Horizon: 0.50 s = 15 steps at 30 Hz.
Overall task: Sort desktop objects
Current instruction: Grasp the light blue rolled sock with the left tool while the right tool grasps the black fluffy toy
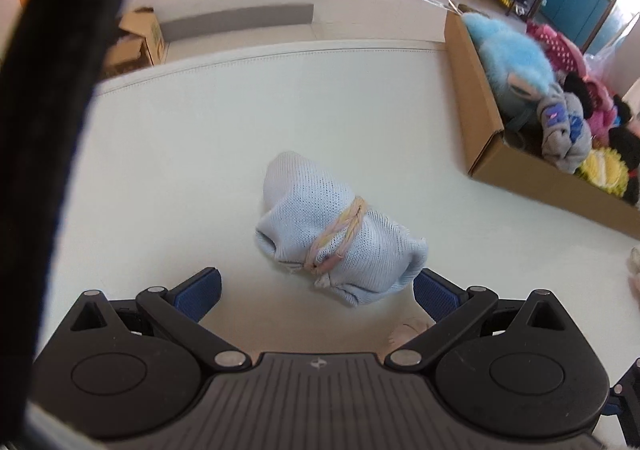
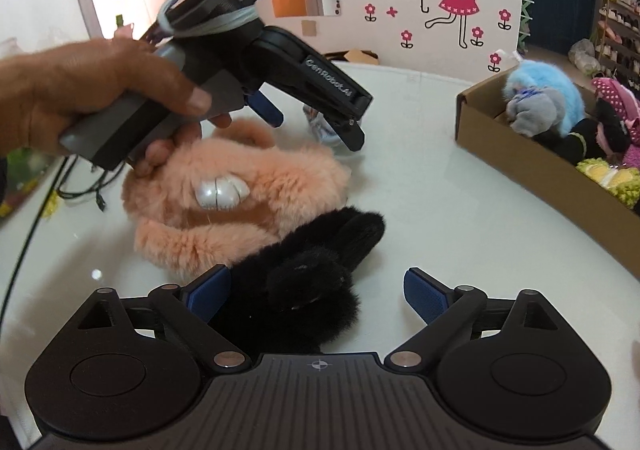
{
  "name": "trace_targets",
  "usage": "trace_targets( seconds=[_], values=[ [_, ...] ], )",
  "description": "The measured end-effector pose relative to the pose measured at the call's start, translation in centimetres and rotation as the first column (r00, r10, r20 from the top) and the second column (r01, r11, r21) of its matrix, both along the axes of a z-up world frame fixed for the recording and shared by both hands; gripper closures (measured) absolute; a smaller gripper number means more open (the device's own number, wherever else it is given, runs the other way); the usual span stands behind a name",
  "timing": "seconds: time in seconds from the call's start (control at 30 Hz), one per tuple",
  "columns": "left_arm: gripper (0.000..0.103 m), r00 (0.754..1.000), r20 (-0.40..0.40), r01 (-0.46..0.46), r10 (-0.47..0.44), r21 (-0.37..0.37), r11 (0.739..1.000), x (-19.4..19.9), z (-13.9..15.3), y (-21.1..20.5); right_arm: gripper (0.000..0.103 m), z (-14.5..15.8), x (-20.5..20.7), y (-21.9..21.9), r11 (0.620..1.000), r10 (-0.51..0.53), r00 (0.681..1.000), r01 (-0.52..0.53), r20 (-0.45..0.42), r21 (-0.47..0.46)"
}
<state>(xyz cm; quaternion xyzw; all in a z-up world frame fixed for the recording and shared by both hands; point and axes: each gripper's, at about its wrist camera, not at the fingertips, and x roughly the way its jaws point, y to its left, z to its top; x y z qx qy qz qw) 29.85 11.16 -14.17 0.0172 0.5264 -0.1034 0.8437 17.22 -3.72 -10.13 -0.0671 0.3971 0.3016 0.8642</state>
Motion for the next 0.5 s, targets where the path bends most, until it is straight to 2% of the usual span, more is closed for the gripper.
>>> trace_targets(
  seconds=[0.23,0.5],
  values=[
    [0.001,1.000,0.006,0.009,-0.009,0.039,0.999,-0.25,-0.01,-0.44,0.007,-0.91,-0.41,0.18,1.000,-0.003,1.000,0.003,0.023,0.014],
    [0.001,1.000,-0.013,-0.008,0.009,0.088,0.996,-0.23,0.43,-0.74,0.006,-0.95,0.25,-0.27,0.995,-0.047,0.998,0.049,-0.029,0.085]
  ],
)
